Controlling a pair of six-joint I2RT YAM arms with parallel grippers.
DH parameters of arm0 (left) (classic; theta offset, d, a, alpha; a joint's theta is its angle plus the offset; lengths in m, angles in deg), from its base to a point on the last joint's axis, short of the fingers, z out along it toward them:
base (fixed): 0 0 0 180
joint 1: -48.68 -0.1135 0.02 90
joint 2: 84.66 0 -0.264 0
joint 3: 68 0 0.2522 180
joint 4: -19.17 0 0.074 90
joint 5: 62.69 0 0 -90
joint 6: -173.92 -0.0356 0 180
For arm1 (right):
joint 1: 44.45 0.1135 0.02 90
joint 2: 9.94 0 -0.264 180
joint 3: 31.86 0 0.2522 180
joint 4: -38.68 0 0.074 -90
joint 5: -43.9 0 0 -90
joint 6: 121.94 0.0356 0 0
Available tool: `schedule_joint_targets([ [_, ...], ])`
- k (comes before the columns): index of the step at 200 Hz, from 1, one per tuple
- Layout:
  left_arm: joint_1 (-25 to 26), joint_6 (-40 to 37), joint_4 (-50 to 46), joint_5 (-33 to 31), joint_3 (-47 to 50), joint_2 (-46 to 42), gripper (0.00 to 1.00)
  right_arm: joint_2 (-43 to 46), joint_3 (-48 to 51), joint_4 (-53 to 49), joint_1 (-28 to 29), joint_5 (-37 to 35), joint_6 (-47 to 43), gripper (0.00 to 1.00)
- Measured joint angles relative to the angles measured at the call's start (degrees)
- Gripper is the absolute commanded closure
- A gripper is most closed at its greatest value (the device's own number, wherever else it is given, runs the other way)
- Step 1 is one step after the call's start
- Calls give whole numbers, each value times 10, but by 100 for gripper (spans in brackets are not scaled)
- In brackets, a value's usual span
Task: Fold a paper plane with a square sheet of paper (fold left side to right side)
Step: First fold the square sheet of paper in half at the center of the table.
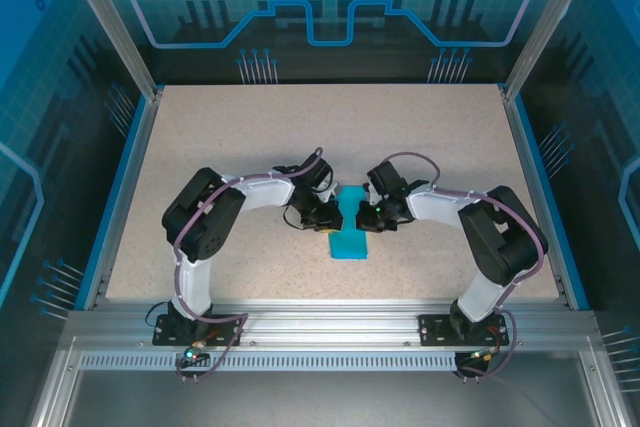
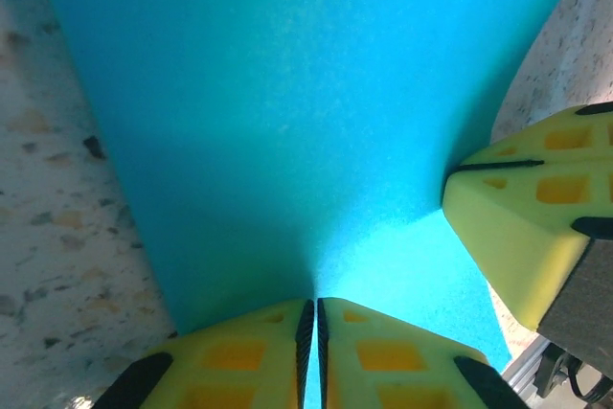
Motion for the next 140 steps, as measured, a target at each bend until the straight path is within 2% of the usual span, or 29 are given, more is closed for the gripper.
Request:
schedule_joint_targets([
  [81, -47, -3, 11, 1, 59, -49, 85, -3, 0, 6, 3, 4, 0, 95],
  [140, -24, 2, 40, 26, 56, -70, 84, -3, 0, 7, 3, 4, 0, 95],
])
